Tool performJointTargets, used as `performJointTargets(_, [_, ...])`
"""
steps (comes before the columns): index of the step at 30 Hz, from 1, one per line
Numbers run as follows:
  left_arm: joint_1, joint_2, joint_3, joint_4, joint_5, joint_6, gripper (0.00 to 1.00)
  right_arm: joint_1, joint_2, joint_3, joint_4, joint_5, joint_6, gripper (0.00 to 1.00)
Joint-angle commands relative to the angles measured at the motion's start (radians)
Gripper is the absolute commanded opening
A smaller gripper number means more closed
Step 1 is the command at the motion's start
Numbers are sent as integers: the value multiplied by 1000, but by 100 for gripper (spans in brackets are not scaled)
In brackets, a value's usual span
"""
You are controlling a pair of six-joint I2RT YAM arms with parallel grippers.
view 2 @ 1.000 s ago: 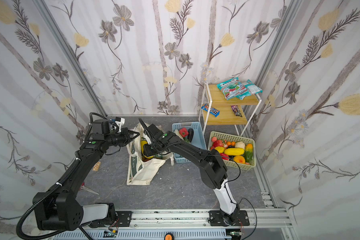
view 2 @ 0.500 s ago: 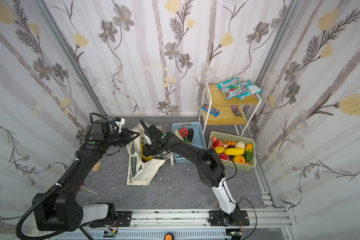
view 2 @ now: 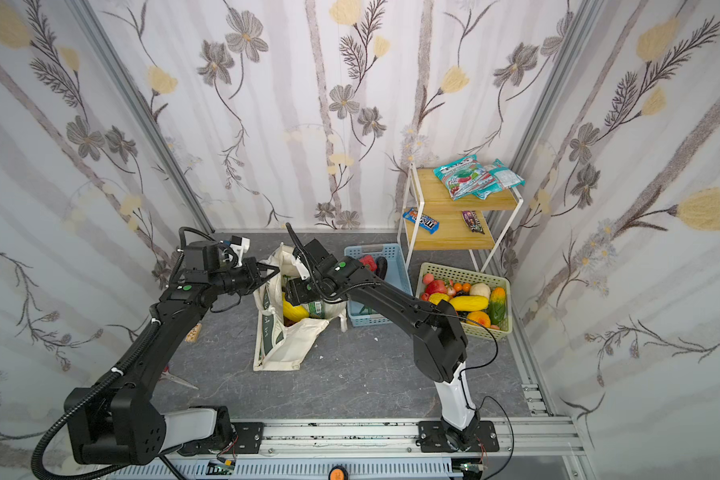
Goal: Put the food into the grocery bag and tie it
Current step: 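Lower the yellow melon into the tote bag and open the right gripper, then withdraw the right gripper from the bag toward the pale green fruit basket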
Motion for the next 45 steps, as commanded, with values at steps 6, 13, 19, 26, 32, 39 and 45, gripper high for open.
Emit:
performJointTargets(6, [2, -11, -12, 41, 6, -1, 0, -13, -89, -6, 29, 12, -8, 68])
performJointTargets(13, [1, -11, -14, 48, 6, -6, 0, -27, -146, -4, 28, 28, -10, 68])
performJointTargets(19, [3, -11, -18, 53, 4, -4, 0, -42, -197, -7, 16, 52, -14, 69])
performJointTargets(26, [3, 0, -11, 58, 8, -4, 0, -97, -274, -38, -1, 93, -16, 70])
performJointTargets(32, [2, 15, 2, 57, 13, 0, 0, -162, -330, -85, -26, 131, -32, 70])
performJointTargets(39, [13, 5, 3, 38, 15, 13, 0, -258, -411, -167, -94, 189, -44, 70])
performJointTargets(45, [23, 1, 1, 35, 21, 11, 0, -349, -497, -309, -131, 258, -21, 70])
